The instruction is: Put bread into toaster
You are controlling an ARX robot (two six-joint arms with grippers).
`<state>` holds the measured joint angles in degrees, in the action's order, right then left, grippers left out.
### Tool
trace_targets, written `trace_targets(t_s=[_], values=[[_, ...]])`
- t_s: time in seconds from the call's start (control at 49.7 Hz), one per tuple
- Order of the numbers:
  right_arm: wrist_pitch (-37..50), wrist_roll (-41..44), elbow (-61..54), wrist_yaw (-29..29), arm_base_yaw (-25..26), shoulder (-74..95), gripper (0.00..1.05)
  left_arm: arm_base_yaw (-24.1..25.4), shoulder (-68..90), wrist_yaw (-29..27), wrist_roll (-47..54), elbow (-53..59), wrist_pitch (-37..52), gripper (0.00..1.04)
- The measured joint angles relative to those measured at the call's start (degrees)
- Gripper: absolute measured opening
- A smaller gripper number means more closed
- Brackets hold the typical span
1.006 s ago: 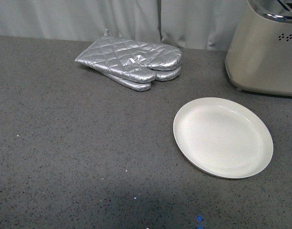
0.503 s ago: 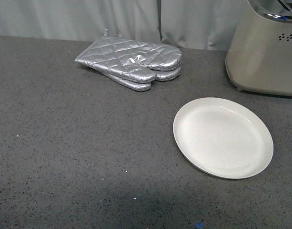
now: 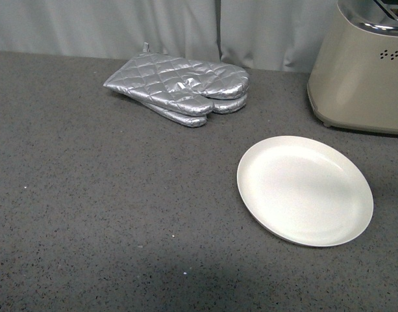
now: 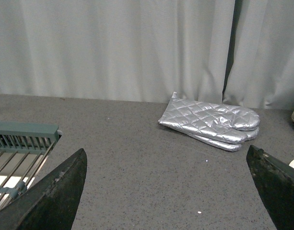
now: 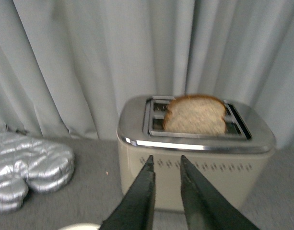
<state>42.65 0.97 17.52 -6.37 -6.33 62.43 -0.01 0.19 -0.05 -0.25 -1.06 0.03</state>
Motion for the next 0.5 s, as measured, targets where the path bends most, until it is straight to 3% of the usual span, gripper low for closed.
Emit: trace_targets(t_s=[0.08,0.121,0.342,0.503], values=[[-4.98,-0.15,-6.91,3.04,2.08,-10.16,0.00,0.00,0.00,0.02,0.00,0.00,0.00,0.98],[-9.70,-0.24,-10.29,5.62,4.04,-17.09,0.01,0.00,0.00,0.04,0.00,0.00,0.00,0.98],[-40.39,-0.39,-17.18,6.36,6.19,-55.98,0.01,0.00,0.00,0.02,0.02,0.00,0.00,0.98],[-42.51,-0.39,-17.20,6.45,6.23,-62.03,0.01,0.00,0.00,0.02,0.00,0.00,0.00,0.98]])
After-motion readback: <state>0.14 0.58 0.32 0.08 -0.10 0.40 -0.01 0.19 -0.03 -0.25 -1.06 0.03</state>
